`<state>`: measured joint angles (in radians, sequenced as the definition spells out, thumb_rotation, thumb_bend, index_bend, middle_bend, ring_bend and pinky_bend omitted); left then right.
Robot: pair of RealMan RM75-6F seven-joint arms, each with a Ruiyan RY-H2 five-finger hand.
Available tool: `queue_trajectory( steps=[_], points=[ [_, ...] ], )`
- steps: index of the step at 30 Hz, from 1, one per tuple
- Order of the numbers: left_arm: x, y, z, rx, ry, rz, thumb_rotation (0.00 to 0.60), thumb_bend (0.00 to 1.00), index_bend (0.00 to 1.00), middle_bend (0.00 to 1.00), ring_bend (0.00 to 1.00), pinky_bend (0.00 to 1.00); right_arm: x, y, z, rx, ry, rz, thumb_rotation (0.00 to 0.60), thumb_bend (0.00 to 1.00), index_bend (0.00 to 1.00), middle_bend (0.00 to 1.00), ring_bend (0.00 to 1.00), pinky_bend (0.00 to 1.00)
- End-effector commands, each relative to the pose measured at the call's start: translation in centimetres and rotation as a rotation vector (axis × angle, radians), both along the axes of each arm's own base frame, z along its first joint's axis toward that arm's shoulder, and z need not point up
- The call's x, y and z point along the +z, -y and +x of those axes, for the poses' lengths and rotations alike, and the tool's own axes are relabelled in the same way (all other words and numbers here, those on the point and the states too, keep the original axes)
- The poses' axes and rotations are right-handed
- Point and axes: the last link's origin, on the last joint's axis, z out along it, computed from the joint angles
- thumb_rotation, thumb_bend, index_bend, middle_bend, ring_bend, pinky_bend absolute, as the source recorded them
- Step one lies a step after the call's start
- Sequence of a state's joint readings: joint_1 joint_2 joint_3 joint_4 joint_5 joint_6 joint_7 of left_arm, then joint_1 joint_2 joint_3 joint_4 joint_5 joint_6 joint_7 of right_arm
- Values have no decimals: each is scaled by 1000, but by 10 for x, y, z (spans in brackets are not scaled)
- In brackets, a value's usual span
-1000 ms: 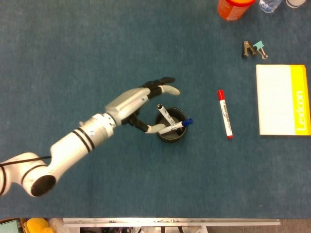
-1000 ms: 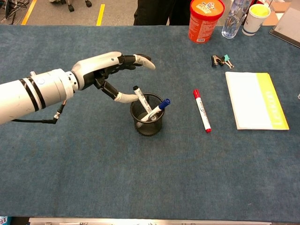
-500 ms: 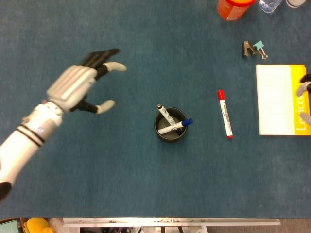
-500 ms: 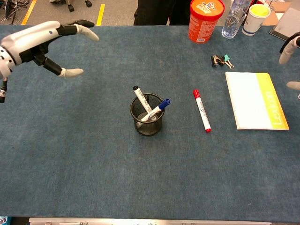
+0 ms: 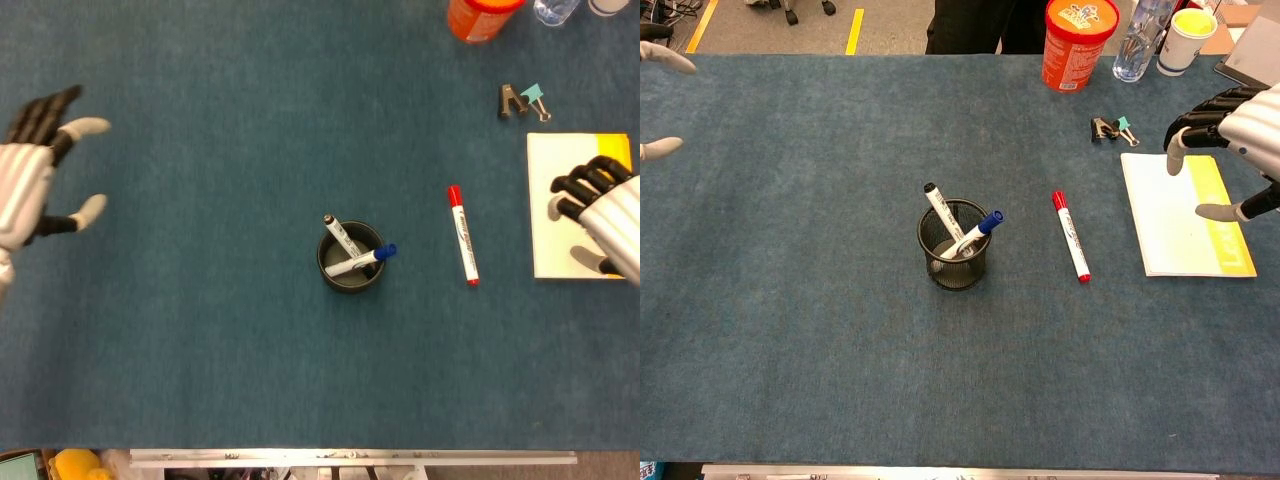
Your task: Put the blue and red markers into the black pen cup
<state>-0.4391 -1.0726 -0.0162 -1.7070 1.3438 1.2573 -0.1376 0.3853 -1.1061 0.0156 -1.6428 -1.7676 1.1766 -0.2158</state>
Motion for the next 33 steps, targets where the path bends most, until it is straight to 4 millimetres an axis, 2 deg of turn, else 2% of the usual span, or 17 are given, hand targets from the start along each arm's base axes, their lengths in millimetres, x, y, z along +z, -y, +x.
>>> queue_trajectory(
  steps=[1, 6, 13, 17, 24, 33],
  points=[
    [9, 9, -13, 42, -22, 21, 600, 256, 234, 12, 0, 0, -13, 4, 4, 74, -35, 25, 600, 139, 471, 349, 270, 234],
    [18, 18, -19, 52, -35, 50, 600, 255, 236, 12, 0, 0, -32, 9, 5, 161, -86, 79, 600, 138, 471, 315, 219, 172],
    [20, 25, -22, 72, -34, 27, 600, 256, 237, 6, 0, 0, -62, 8, 6, 214, -105, 148, 600, 137, 471, 275, 151, 63],
    [21, 26, -21, 74, -23, 31, 600, 255, 254, 0, 0, 0, -79, 7, 6, 220, -102, 179, 600, 133, 469, 215, 99, 6],
    [20, 29, -22, 81, -15, 20, 600, 255, 272, 0, 0, 0, -103, 10, 5, 230, -81, 183, 600, 131, 460, 146, 17, 0],
    [21, 31, -25, 96, -14, 7, 600, 255, 276, 0, 0, 0, -124, 14, 0, 241, -107, 198, 600, 132, 460, 135, 12, 0]
  ],
)
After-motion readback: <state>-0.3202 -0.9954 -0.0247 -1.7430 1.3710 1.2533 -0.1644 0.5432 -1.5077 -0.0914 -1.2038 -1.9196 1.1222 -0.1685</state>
